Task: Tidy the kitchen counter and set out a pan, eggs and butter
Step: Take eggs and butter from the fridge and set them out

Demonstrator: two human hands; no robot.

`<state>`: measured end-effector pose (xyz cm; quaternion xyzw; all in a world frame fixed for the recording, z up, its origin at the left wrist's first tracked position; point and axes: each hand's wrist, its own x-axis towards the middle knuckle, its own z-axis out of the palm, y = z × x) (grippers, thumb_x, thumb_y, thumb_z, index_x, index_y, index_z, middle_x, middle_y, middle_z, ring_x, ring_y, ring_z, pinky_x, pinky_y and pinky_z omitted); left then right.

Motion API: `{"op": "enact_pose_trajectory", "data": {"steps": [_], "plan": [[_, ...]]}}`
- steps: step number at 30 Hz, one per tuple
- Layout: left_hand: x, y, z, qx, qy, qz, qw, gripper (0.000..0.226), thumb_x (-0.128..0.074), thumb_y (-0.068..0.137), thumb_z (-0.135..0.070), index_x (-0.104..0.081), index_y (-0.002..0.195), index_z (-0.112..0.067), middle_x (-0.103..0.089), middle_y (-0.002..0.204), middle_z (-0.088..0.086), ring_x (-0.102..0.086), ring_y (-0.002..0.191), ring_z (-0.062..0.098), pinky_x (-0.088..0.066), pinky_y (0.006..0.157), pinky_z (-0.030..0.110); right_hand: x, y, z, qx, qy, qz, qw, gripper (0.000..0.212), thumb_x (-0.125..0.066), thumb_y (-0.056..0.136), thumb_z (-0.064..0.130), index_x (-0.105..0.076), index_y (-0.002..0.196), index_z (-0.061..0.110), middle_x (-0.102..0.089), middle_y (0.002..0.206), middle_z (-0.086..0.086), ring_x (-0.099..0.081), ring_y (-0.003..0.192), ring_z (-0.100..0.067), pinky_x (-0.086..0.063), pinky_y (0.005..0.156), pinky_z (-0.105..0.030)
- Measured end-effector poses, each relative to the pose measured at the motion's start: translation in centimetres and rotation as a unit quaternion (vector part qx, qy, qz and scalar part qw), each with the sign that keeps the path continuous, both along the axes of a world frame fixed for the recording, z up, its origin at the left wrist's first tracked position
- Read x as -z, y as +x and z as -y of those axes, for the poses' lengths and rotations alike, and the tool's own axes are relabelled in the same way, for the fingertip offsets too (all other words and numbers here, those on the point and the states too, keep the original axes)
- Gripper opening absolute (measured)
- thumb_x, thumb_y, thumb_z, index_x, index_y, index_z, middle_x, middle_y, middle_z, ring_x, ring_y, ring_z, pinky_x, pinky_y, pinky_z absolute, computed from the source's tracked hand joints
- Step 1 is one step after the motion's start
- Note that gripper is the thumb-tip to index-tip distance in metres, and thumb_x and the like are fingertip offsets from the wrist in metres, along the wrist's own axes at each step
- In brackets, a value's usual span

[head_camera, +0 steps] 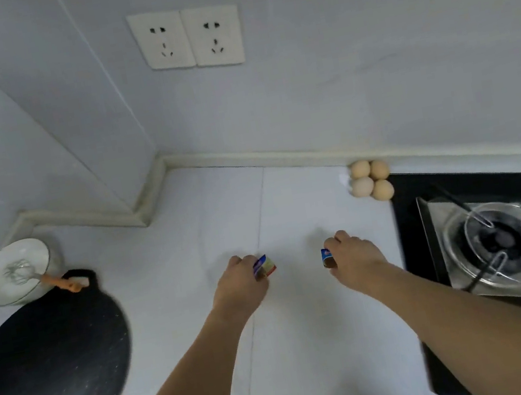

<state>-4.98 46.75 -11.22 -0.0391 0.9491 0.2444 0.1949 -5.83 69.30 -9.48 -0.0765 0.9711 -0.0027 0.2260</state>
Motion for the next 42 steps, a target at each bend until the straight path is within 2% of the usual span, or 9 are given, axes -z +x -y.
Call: {"op": "enact_pose_trajectory", "data": {"steps": [6,10,14,21,26,28,31,39,42], "plan": [[-0.4,-3.7,-7.4,0.104,-0.009,-0.007,0.994,0.033,-0.056,0.087,-0.026,-0.057,0.118,-0.019,-0.047,0.111,0.000,-0.057,0.096,0.022,-0.047,0.085,0.030,-0.1,0.0,-7.0,0.090,0.006,-0.007,0.996,0.040,-0.055,0.092,0.033,-0.043,0.126,0.017,-0.045,0.120,-0.004,-0.057,0.097,-0.024,-0.046,0.077,-0.033],[-0.1,-5.8,-11.2,0.135,-0.002,0.000,0.991,0.037,-0.056,0.085,-0.022,-0.058,0.122,-0.022,-0.047,0.114,0.001,-0.058,0.099,0.023,-0.047,0.086,0.030,0.3,-1.3,-9.4,0.111,0.006,-0.018,0.994,0.040,-0.055,0.093,0.033,-0.043,0.128,0.019,-0.044,0.119,-0.005,-0.056,0.095,-0.022,-0.044,0.075,-0.032],[0.1,-7.1,-13.9,0.143,0.003,-0.002,0.990,0.036,-0.055,0.085,-0.022,-0.056,0.121,-0.028,-0.049,0.114,0.001,-0.058,0.101,0.024,-0.048,0.088,0.033,0.6,-2.5,-10.4,0.136,-0.012,-0.002,0.991,0.042,-0.057,0.092,0.035,-0.040,0.129,0.022,-0.041,0.117,-0.005,-0.054,0.095,-0.023,-0.049,0.079,-0.037],[2.1,-7.4,-17.4,0.172,-0.004,-0.008,0.985,0.033,-0.054,0.088,-0.021,-0.053,0.121,-0.022,-0.050,0.115,0.002,-0.056,0.102,0.025,-0.049,0.084,0.035,2.4,-3.8,-12.1,0.138,-0.031,-0.010,0.990,0.045,-0.056,0.092,0.032,-0.039,0.133,0.022,-0.037,0.121,-0.006,-0.052,0.099,-0.024,-0.050,0.081,-0.037],[2.8,-7.5,-18.7,0.140,-0.040,-0.036,0.989,0.051,-0.057,0.090,-0.019,-0.040,0.138,-0.018,-0.051,0.124,0.002,-0.052,0.110,0.024,-0.047,0.085,0.034,2.8,-4.1,-12.8,0.142,-0.055,-0.030,0.988,0.050,-0.058,0.092,0.034,-0.037,0.136,0.021,-0.034,0.127,-0.005,-0.048,0.105,-0.025,-0.048,0.081,-0.035],[2.9,-7.5,-19.2,0.093,-0.042,-0.035,0.994,0.049,-0.061,0.089,-0.025,-0.042,0.133,-0.014,-0.052,0.121,0.004,-0.052,0.109,0.023,-0.045,0.084,0.033,2.9,-4.1,-13.2,0.168,-0.061,-0.034,0.983,0.055,-0.061,0.090,0.035,-0.035,0.135,0.018,-0.034,0.127,-0.005,-0.047,0.107,-0.025,-0.047,0.082,-0.035],[2.9,-7.1,-19.8,0.046,-0.035,-0.026,0.998,0.045,-0.065,0.087,-0.031,-0.047,0.124,-0.012,-0.054,0.116,0.005,-0.053,0.106,0.023,-0.044,0.083,0.033,3.3,-3.8,-13.4,0.219,-0.084,-0.041,0.971,0.050,-0.063,0.088,0.037,-0.038,0.125,0.013,-0.037,0.124,-0.006,-0.047,0.109,-0.026,-0.047,0.083,-0.037],[2.8,-7.9,-21.0,0.048,0.008,-0.029,0.998,0.043,-0.065,0.088,-0.022,-0.047,0.125,-0.011,-0.054,0.116,0.006,-0.052,0.108,0.023,-0.047,0.088,0.035,3.6,-4.2,-13.7,0.238,-0.098,-0.051,0.965,0.042,-0.060,0.090,0.037,-0.041,0.118,0.013,-0.041,0.120,-0.006,-0.049,0.108,-0.026,-0.049,0.080,-0.037],[2.8,-8.2,-21.4,0.040,0.027,-0.031,0.998,0.043,-0.066,0.087,-0.019,-0.046,0.124,-0.010,-0.055,0.115,0.008,-0.053,0.107,0.024,-0.046,0.084,0.034,3.7,-4.7,-14.0,0.249,-0.106,-0.048,0.961,0.043,-0.061,0.090,0.036,-0.040,0.118,0.011,-0.042,0.122,-0.008,-0.051,0.109,-0.028,-0.046,0.079,-0.037]]}}
